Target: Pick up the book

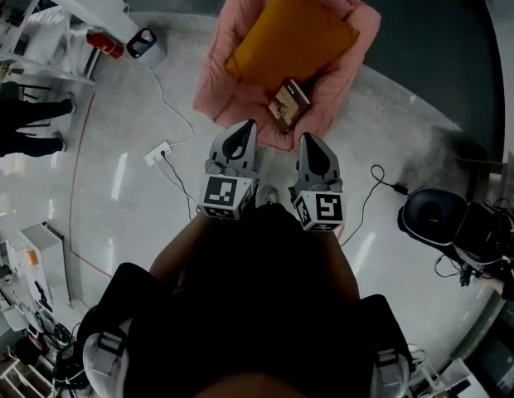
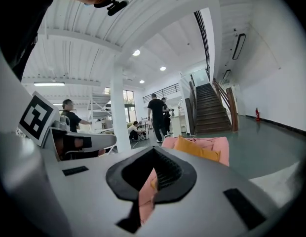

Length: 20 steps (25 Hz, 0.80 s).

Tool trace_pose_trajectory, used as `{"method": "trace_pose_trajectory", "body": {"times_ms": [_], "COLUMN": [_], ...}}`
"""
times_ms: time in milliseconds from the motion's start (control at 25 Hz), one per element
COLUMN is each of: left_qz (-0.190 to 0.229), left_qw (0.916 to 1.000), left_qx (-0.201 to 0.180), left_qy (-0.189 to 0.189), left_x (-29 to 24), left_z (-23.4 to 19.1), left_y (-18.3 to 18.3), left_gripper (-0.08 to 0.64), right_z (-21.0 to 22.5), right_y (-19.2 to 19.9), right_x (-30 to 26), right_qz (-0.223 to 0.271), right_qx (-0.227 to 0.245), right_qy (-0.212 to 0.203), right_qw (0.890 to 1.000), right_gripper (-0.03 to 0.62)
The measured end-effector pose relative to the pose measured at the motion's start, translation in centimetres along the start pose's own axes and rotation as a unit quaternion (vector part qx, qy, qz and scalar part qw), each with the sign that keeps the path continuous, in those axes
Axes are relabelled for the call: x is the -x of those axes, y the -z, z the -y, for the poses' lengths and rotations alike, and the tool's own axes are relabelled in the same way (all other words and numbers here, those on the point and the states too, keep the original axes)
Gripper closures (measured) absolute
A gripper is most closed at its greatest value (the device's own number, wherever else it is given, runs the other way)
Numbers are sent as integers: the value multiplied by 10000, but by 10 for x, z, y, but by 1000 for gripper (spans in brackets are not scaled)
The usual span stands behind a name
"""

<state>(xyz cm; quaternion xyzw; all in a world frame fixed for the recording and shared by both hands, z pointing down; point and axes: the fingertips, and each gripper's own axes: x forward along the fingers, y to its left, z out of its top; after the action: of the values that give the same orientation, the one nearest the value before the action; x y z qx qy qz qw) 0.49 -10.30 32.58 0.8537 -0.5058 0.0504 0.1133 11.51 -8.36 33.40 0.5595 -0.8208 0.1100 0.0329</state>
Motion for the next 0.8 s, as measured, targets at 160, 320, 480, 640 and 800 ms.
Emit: {"method": "trace_pose_trajectory", "body": {"times_ms": [160,320,480,640,800], "left_qz": [-123,-140,-59,-70,-255], "left_qw": [9999,9997,9996,9990,9982], "left_qx": [11,1,103,125,279], "left_qy": [78,178,267,418,455], "left_x": [-25,-57,-86,-114,-133], "left_z": [-6,-9,-14,-14,-20], "left_y": [9,11,18,37,67], "left_gripper": [554,554,554,554,554], "right_z": [15,33,47,65,84], "right_y": [13,26,44,71,101], "right_x": [-19,-41,-62,-83,-97], "right_qz": [-161,-334,-496,-698,-841], "right_qx": [-113,-208,-310,-356,-424], "right_qy": [48,117,162,162,337], "right_qw": [9998,9992,9982,9968,9950], "right_gripper": [591,591,591,591,591]}}
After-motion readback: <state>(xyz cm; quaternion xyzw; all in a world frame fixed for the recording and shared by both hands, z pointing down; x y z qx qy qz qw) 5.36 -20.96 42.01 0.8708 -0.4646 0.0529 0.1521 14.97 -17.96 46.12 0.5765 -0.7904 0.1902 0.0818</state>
